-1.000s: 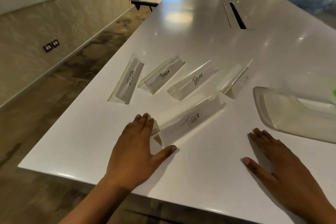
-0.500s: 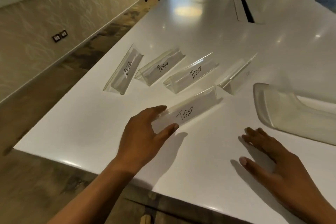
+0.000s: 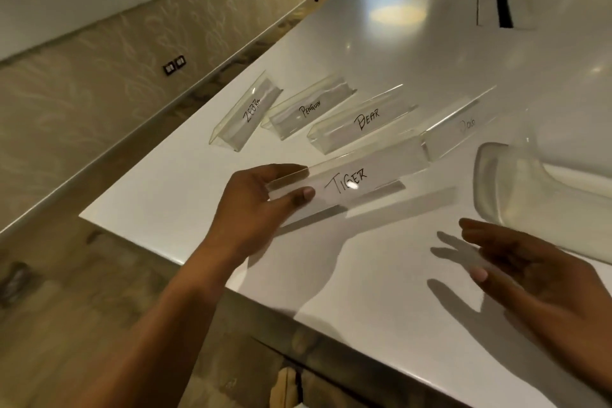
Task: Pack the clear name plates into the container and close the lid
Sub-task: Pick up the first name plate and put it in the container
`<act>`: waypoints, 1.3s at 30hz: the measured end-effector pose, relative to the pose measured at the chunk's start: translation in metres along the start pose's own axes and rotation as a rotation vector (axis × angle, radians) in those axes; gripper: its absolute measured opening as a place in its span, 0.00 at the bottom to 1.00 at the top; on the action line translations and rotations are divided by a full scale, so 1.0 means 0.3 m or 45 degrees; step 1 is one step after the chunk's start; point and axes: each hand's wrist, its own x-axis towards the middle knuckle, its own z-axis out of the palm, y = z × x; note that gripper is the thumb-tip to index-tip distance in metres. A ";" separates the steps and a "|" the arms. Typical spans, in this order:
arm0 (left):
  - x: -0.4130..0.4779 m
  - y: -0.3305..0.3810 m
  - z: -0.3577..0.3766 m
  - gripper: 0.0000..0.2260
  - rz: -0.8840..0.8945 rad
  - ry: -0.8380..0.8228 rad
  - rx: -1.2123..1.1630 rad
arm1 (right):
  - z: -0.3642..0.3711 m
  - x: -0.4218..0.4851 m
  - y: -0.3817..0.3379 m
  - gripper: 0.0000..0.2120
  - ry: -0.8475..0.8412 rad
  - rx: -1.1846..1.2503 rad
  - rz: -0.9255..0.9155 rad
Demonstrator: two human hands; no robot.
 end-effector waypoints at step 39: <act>0.048 0.195 0.142 0.33 0.221 -0.564 -0.910 | -0.020 0.053 -0.107 0.29 0.429 1.417 -0.072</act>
